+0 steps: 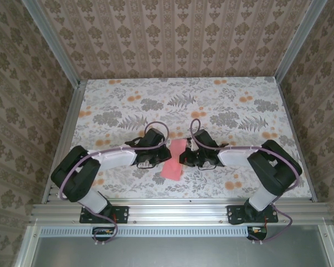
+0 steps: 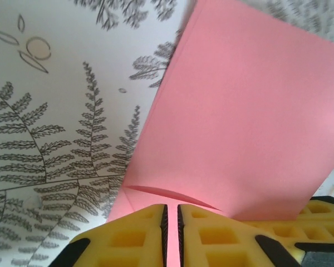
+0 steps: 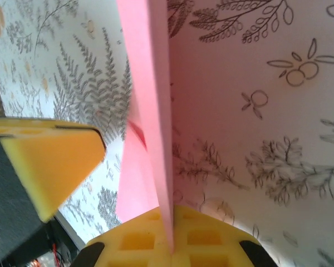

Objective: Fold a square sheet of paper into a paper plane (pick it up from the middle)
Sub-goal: Turn over the paper at the center of the table.

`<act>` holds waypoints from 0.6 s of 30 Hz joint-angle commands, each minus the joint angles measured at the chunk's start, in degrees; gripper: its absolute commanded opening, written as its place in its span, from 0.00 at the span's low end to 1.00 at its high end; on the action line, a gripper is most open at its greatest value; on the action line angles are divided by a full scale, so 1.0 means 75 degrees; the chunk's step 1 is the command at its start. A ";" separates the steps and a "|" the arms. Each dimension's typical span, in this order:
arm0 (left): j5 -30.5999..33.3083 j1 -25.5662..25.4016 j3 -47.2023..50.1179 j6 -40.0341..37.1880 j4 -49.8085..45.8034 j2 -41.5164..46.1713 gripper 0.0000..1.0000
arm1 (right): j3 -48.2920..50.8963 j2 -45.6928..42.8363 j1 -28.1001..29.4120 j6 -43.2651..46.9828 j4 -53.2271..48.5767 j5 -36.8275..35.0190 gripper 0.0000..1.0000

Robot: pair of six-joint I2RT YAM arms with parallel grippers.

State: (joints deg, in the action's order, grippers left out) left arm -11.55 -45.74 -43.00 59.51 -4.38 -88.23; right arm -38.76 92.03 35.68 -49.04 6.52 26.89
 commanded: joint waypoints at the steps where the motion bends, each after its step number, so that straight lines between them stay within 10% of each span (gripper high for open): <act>1: 0.0532 -0.0006 0.0008 -0.0036 -0.0465 0.0963 0.21 | -0.0617 -0.0848 0.0030 0.0923 -0.1817 -0.0693 0.01; 11: 0.2134 0.0378 0.0460 -0.0264 -0.1955 0.3276 0.42 | -0.3767 -0.2196 -0.0012 0.3533 -0.8636 -0.5681 0.02; 18: 0.2351 0.0824 0.0879 -0.0407 -0.2247 0.4126 0.48 | -0.5024 -0.0925 0.0166 0.3832 -1.0274 -0.7494 0.02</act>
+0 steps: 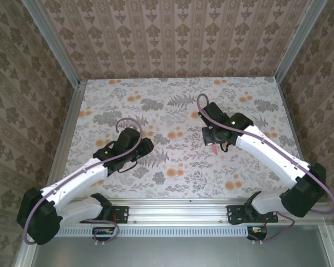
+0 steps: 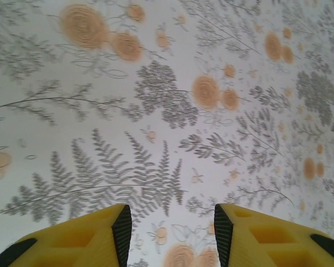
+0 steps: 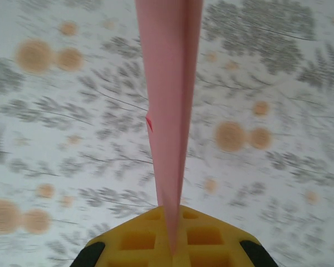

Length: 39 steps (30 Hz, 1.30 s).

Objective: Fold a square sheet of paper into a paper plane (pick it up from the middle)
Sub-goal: Turn over the paper at the center of the table.

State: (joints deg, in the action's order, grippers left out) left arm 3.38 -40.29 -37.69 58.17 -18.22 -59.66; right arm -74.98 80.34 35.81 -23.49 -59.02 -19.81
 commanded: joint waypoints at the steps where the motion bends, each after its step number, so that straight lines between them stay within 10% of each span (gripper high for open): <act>1: 0.0433 0.0122 0.0180 -0.0230 -0.0474 0.0435 0.50 | -0.0285 0.0889 0.0266 0.0394 -0.1551 -0.1282 0.03; 13: 0.0839 0.0423 0.0568 -0.0304 -0.1195 0.1765 0.56 | -0.1559 0.4156 0.1946 -0.0782 -0.0588 0.0675 0.22; 21: 0.0735 0.0568 0.0812 -0.0354 -0.1212 0.2233 0.61 | -0.0980 0.3960 0.1993 -0.1060 0.1129 0.2979 0.37; 32: -0.0866 0.0490 0.0520 -0.0871 -0.0004 0.0667 0.64 | 0.2319 0.1089 -0.0036 -0.1509 0.3997 0.4266 0.49; 39: -0.1071 -0.0427 -0.0487 -0.1060 0.0151 -0.1203 0.66 | 0.2990 0.1219 -0.1384 -0.1299 0.4882 0.5373 0.48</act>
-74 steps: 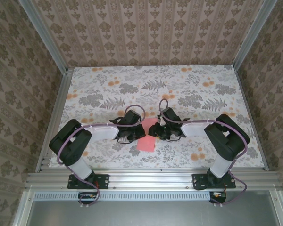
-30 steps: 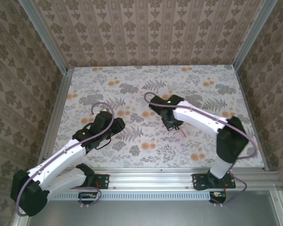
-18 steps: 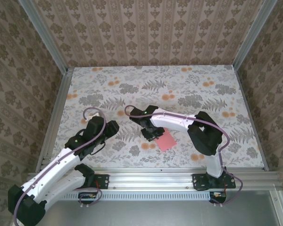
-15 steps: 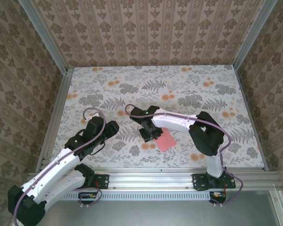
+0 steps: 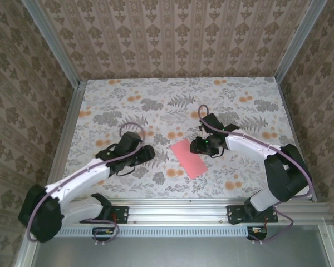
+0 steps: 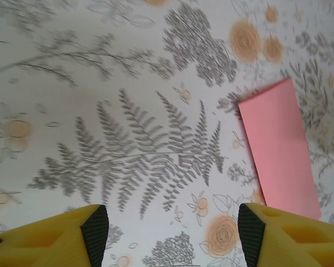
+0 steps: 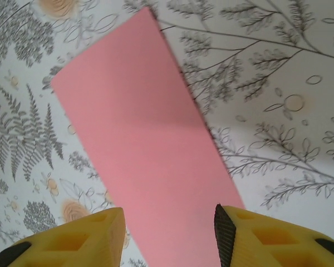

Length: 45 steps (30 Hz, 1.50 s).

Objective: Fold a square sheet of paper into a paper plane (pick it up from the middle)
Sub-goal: Turn over the paper at the center of the table, then third fold the triangle at the center of the table.

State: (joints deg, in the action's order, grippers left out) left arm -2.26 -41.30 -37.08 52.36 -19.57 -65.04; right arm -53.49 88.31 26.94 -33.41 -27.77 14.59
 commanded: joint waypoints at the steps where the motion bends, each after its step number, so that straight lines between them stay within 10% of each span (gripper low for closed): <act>1: -0.0333 -0.0423 -0.0718 -0.0255 0.0390 -0.0808 0.66 | 0.0116 0.0253 -0.0287 0.0075 0.0775 0.0862 0.48; 21: -0.1323 -0.1286 -0.2298 0.0302 0.1407 -0.4212 0.59 | 0.0755 0.1060 -0.0603 0.0526 0.1054 0.1195 0.44; 45: -0.2205 -0.0776 -0.3427 -0.0270 0.1860 -0.5763 0.57 | 0.3214 -0.0992 -0.0495 -0.1098 0.2829 0.2720 0.40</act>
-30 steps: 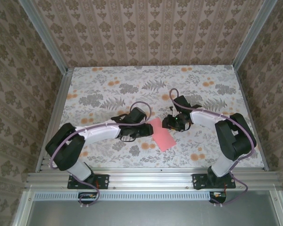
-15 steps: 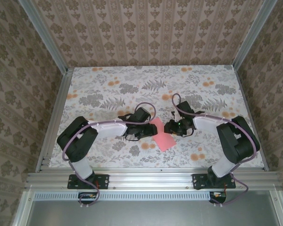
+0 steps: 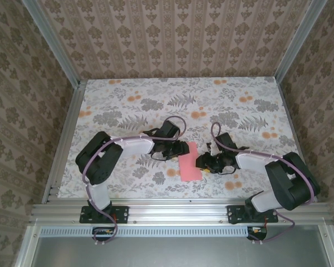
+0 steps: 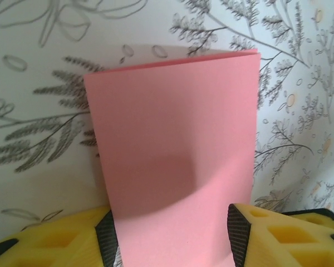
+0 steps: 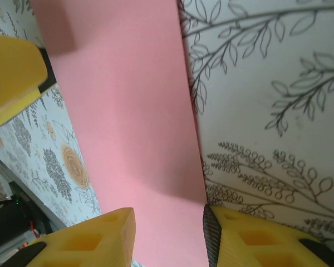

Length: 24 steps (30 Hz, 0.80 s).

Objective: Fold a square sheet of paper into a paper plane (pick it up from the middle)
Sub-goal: Third fold the triangle at the center of the table.

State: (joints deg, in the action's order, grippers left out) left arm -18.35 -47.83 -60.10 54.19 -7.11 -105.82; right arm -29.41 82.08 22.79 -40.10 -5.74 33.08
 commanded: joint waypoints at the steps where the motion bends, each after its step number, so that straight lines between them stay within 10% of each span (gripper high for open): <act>1: 0.0029 0.0121 -0.0498 -0.0627 -0.0105 -0.0322 0.56 | -0.0139 -0.0163 0.0056 -0.0087 -0.0381 0.0123 0.41; 8: 0.1267 0.0132 -0.0365 -0.0804 -0.1587 0.0368 0.57 | -0.1035 -0.0150 -0.0047 0.0541 -0.1643 -0.0903 0.41; 16: 0.0928 -0.0596 -0.0545 -0.0933 -0.1780 0.0945 0.26 | -0.1010 -0.0105 -0.0288 0.0376 -0.1163 -0.0848 0.38; 24: 0.0659 -0.0763 -0.0448 -0.0602 -0.1403 0.0437 0.17 | -0.0942 0.0242 -0.0628 0.0342 -0.0698 -0.0349 0.38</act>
State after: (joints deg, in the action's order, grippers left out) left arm -12.49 -53.60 -63.20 48.60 -17.58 -100.42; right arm -36.82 82.35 18.52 -37.52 -12.19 28.12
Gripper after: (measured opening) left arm 0.170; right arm 0.383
